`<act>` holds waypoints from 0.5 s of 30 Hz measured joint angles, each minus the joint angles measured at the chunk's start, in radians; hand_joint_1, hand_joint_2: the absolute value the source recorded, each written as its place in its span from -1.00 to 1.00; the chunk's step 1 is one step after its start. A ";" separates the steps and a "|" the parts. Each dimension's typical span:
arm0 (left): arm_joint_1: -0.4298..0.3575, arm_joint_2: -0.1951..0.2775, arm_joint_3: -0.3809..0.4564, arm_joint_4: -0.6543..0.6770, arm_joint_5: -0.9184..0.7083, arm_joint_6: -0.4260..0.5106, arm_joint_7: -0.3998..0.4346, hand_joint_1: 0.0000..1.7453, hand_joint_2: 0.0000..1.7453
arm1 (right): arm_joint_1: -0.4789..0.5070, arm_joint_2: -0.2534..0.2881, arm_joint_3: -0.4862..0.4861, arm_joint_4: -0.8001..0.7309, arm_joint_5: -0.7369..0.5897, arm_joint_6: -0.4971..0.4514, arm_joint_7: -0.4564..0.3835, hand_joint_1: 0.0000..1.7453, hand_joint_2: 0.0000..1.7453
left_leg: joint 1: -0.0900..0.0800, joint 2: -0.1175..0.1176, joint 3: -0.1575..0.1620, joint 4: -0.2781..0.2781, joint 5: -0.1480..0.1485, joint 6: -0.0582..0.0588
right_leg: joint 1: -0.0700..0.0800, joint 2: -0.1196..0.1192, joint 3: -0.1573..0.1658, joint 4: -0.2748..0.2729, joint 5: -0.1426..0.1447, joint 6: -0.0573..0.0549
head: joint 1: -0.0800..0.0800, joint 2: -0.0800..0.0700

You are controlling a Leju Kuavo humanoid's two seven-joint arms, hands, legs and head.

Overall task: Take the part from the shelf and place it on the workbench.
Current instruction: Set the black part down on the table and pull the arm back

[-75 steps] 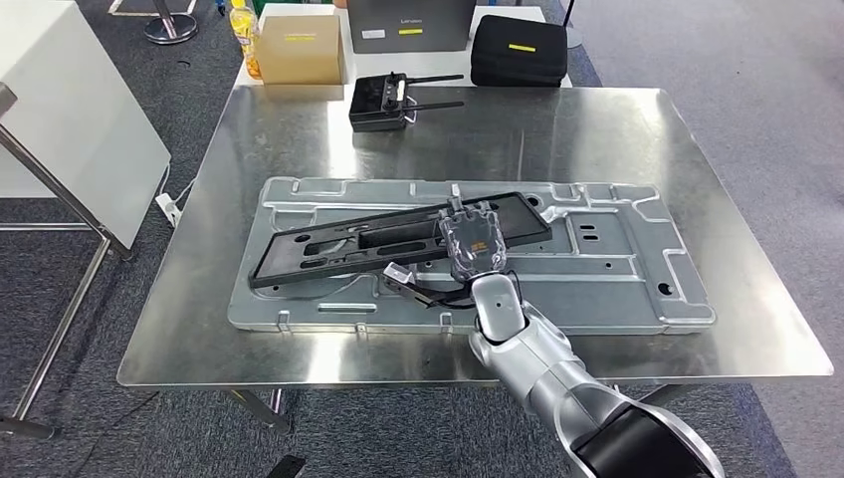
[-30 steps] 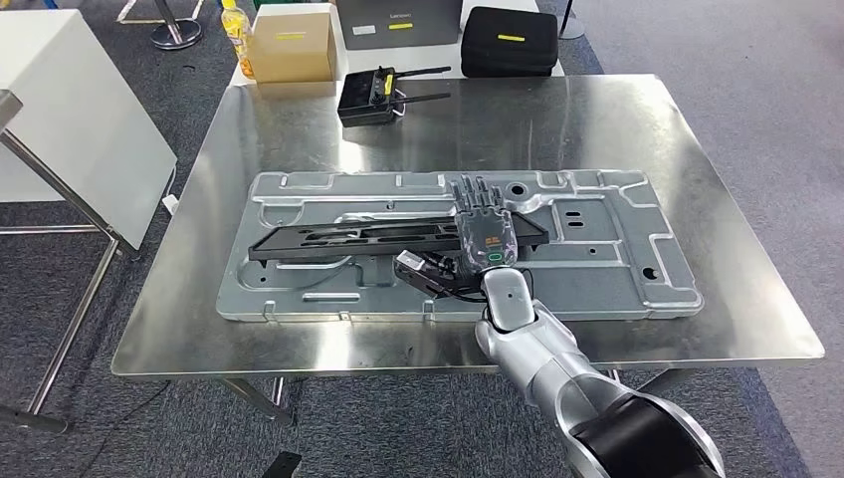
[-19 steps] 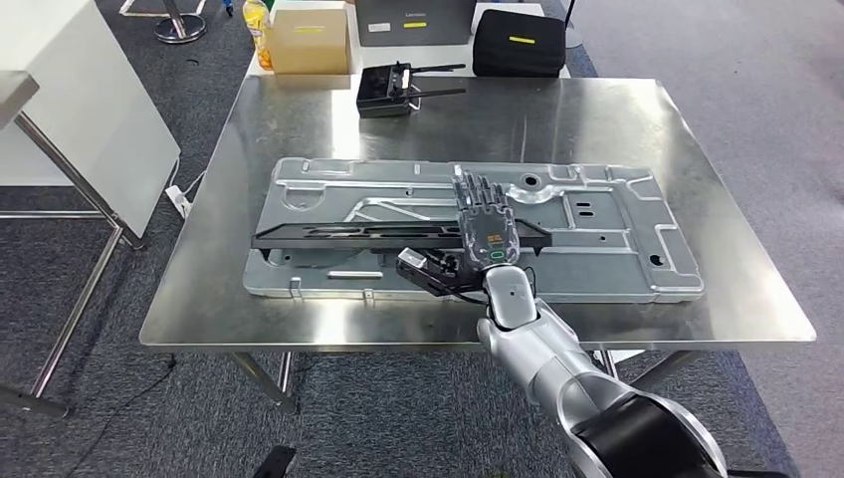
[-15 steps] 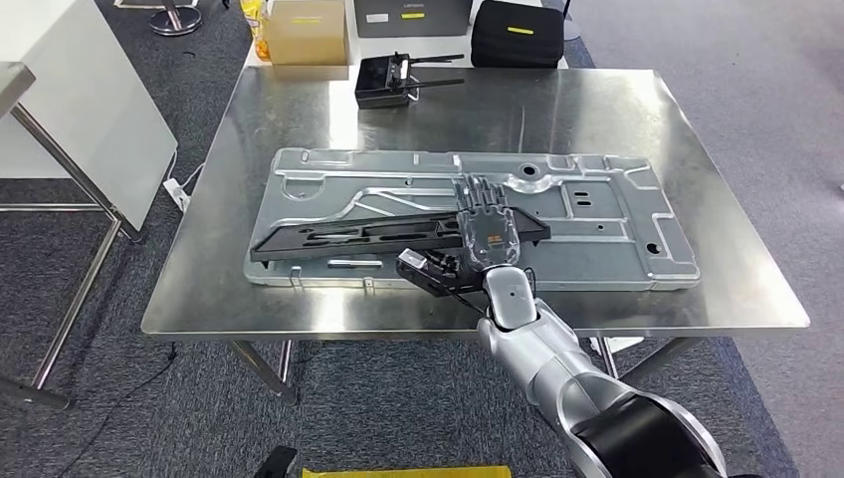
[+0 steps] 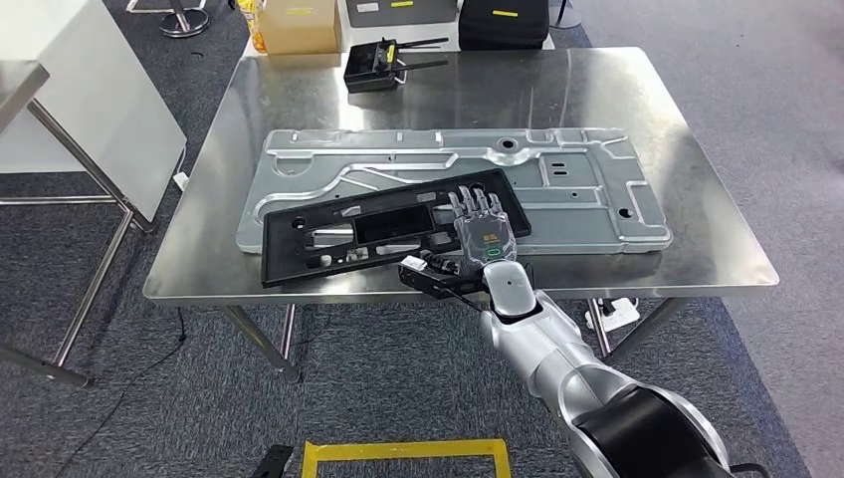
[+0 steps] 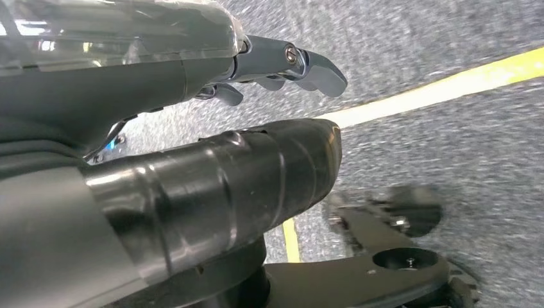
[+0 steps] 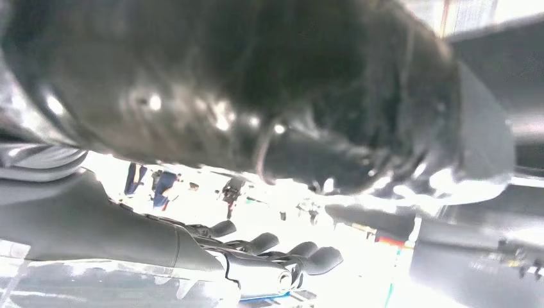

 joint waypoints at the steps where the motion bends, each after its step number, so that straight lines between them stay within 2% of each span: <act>1: -0.001 0.001 0.003 0.000 0.002 0.000 -0.001 -1.00 -1.00 | 0.000 0.000 0.000 0.001 0.000 0.005 0.000 -1.00 -1.00 | 0.000 0.000 0.039 -0.040 0.026 0.001 | -0.001 0.000 -0.015 0.005 0.008 0.002 | 0.000 0.000; 3: -0.004 0.003 0.006 0.000 0.002 0.000 -0.001 -1.00 -1.00 | -0.003 -0.001 0.000 0.001 0.000 0.009 -0.001 -1.00 -1.00 | -0.002 0.000 0.139 -0.175 0.036 0.006 | 0.000 0.000 -0.039 0.017 0.023 0.011 | 0.000 0.000; 4: -0.005 0.004 0.007 0.000 0.002 0.000 -0.002 -1.00 -1.00 | -0.004 -0.001 0.000 0.001 -0.001 0.009 -0.001 -1.00 -1.00 | -0.004 -0.001 0.172 -0.227 0.029 0.010 | 0.001 0.000 -0.046 0.021 0.030 0.016 | 0.001 0.000; 5: -0.006 0.004 0.007 0.000 0.002 0.000 -0.002 -1.00 -1.00 | -0.007 -0.001 0.000 0.001 -0.001 0.009 -0.001 -1.00 -1.00 | -0.007 -0.002 0.189 -0.258 0.019 0.015 | 0.001 0.000 -0.049 0.023 0.038 0.022 | 0.001 0.000; 7: -0.005 0.004 0.008 0.000 0.002 0.001 -0.003 -1.00 -1.00 | -0.009 -0.003 0.000 0.002 -0.001 0.010 -0.002 -1.00 -1.00 | -0.008 -0.002 0.185 -0.267 0.029 0.028 | 0.002 0.001 -0.051 0.019 0.053 0.033 | 0.002 0.000; 8: -0.006 0.004 0.008 0.000 0.002 0.001 -0.003 -1.00 -1.00 | -0.010 -0.004 0.000 0.002 -0.001 0.010 -0.002 -1.00 -1.00 | -0.006 0.000 0.179 -0.270 0.040 0.035 | 0.000 0.003 -0.055 0.023 0.046 0.038 | 0.002 0.000; 9: -0.006 0.003 0.008 0.000 0.002 0.001 -0.003 -1.00 -1.00 | -0.011 -0.005 0.000 0.003 -0.002 0.010 -0.002 -1.00 -1.00 | -0.003 0.003 0.171 -0.274 0.052 0.043 | -0.001 0.005 -0.063 0.040 0.020 0.043 | 0.002 0.000; 10: -0.007 0.003 0.009 0.000 0.002 0.000 -0.004 -1.00 -1.00 | -0.012 -0.007 0.000 0.003 -0.002 0.010 -0.002 -1.00 -1.00 | -0.001 0.005 0.160 -0.277 0.067 0.050 | -0.002 0.006 -0.076 0.078 -0.026 0.047 | 0.003 0.000; 12: -0.008 0.004 0.009 0.000 0.003 0.000 -0.004 -1.00 -1.00 | -0.013 -0.008 0.000 0.004 -0.004 0.010 -0.002 -1.00 -1.00 | -0.002 0.007 0.129 -0.276 0.092 0.057 | -0.006 0.007 -0.102 0.197 -0.130 0.054 | 0.004 0.000; 13: -0.007 0.004 0.009 0.000 0.003 0.000 -0.004 -1.00 -1.00 | -0.013 -0.008 0.000 0.004 -0.006 0.009 -0.002 -1.00 -1.00 | -0.002 0.008 0.112 -0.274 0.105 0.056 | -0.008 0.007 -0.109 0.255 -0.156 0.056 | 0.004 0.000; 14: -0.007 0.004 0.009 0.000 0.003 0.000 -0.005 -1.00 -1.00 | -0.013 -0.008 0.000 0.005 -0.008 0.006 -0.001 -1.00 -1.00 | -0.002 0.009 0.095 -0.273 0.116 0.055 | -0.009 0.007 -0.106 0.292 -0.155 0.058 | 0.004 0.000; 15: -0.007 0.004 0.009 0.000 0.004 0.000 -0.005 -1.00 -1.00 | -0.013 -0.009 0.000 0.005 -0.010 -0.003 0.003 -1.00 -1.00 | -0.002 0.009 0.079 -0.270 0.127 0.053 | -0.011 0.007 -0.089 0.301 -0.134 0.059 | 0.004 0.000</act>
